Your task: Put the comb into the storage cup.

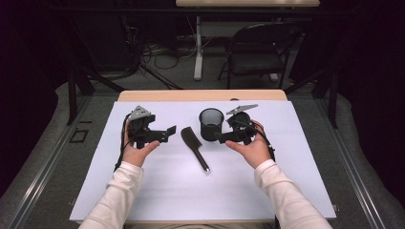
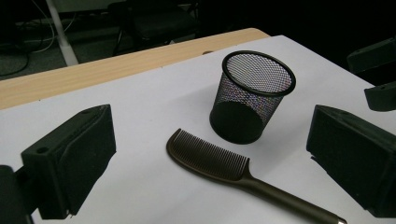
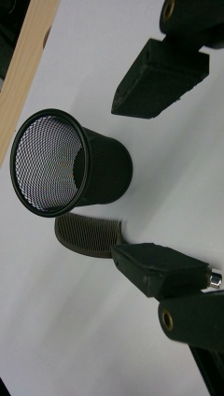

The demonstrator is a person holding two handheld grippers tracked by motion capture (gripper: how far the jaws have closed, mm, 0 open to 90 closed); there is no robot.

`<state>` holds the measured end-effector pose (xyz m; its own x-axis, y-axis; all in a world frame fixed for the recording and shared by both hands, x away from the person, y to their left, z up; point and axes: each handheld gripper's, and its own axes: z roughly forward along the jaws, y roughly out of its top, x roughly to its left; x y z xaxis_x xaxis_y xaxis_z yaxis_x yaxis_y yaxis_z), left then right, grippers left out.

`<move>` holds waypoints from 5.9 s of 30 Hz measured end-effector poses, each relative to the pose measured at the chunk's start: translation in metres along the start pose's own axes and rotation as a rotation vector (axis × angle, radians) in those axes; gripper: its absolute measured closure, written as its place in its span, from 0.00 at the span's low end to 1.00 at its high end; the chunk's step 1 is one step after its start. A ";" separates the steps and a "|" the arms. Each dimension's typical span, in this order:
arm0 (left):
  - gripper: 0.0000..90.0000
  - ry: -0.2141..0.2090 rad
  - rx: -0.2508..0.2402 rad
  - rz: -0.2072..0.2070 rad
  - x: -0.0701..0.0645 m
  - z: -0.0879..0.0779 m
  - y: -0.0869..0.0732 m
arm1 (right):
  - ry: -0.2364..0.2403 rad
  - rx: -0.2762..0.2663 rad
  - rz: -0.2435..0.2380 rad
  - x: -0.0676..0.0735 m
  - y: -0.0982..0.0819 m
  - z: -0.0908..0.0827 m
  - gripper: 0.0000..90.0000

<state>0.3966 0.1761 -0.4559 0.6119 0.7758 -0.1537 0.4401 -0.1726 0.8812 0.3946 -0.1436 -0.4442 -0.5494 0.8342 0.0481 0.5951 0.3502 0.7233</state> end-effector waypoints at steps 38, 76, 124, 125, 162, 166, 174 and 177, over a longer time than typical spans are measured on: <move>0.19 0.006 -0.033 -0.001 0.001 -0.016 0.000 | 0.059 0.215 -0.029 0.031 0.008 0.039 0.50; 0.19 0.006 -0.033 -0.026 0.005 -0.019 -0.001 | 0.065 0.338 0.045 0.047 -0.001 0.075 0.10; 0.06 0.015 0.008 0.008 0.000 -0.011 -0.004 | 0.051 0.459 0.056 0.063 -0.016 0.106 0.60; 0.06 0.016 0.009 0.008 0.000 -0.011 -0.004 | 0.054 0.464 0.054 0.064 -0.015 0.106 0.61; 0.06 0.021 0.004 -0.011 0.004 -0.011 -0.005 | 0.043 0.491 0.141 0.068 -0.015 0.115 0.77; 0.06 0.022 0.007 -0.012 0.004 -0.011 -0.005 | 0.037 0.479 0.146 0.068 -0.016 0.115 0.77; 0.06 0.024 0.009 -0.013 0.005 -0.011 -0.006 | 0.021 0.498 0.143 0.070 -0.015 0.114 0.79; 0.06 0.024 0.009 -0.013 0.005 -0.011 -0.006 | 0.016 0.498 0.141 0.071 -0.015 0.114 0.80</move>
<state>0.3902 0.1877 -0.4569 0.5903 0.7924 -0.1539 0.4536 -0.1679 0.8753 0.4132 -0.0411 -0.5305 -0.4506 0.8825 0.1347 0.8688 0.3989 0.2933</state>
